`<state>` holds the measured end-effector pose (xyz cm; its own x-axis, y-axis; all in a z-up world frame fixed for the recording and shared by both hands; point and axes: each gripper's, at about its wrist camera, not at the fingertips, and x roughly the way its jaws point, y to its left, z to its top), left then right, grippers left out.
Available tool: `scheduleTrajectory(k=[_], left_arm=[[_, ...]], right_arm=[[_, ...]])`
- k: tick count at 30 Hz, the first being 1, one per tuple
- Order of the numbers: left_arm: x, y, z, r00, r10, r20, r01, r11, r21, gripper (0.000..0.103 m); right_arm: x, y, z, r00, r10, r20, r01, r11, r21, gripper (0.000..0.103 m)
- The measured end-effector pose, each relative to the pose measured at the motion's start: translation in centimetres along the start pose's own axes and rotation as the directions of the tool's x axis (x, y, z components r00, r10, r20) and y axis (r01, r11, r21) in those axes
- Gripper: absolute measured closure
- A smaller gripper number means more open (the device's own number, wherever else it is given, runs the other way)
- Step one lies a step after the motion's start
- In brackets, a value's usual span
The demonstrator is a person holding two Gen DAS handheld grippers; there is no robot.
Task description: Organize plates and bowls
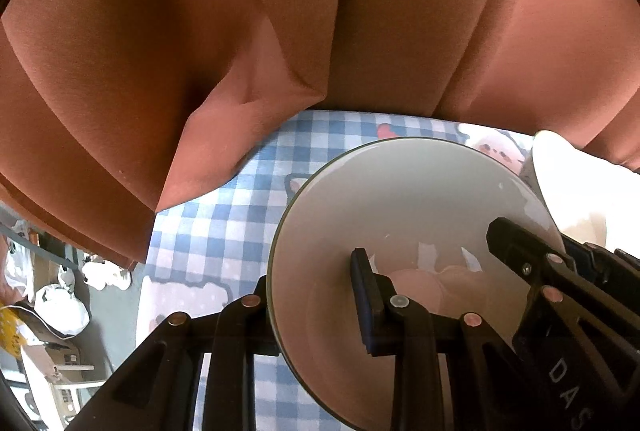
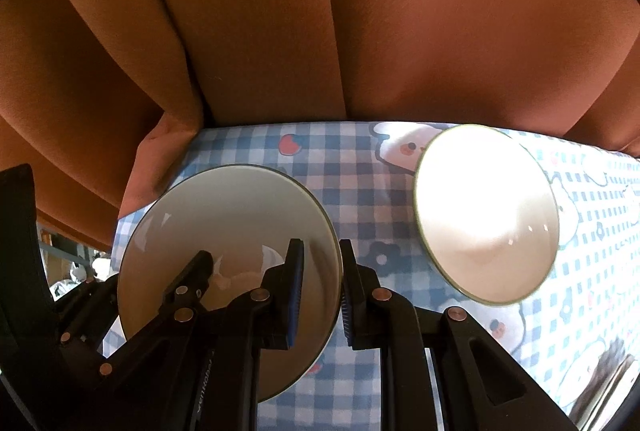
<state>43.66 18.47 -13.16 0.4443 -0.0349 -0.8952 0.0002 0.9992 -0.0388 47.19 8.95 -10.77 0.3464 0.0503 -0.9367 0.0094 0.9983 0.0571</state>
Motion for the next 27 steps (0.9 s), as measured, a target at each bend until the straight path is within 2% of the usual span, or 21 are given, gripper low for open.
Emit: scheduleTrajectory(k=[15, 27], left_arm=[[-5.1, -2.1, -2.8, 0.999, -0.035, 0.041, 0.034, 0.999, 0.015, 0.078], [-10.4, -5.2, -6.0, 0.995, -0.017, 0.098, 0.015, 1.000, 0.021, 0.078]], right_arm=[[-5.6, -2.1, -3.0, 0.999, -0.012, 0.039, 0.011, 1.000, 0.012, 0.083], [-10.7, -4.8, -6.0, 0.996, 0.006, 0.085, -0.008, 1.000, 0.013, 0.083]])
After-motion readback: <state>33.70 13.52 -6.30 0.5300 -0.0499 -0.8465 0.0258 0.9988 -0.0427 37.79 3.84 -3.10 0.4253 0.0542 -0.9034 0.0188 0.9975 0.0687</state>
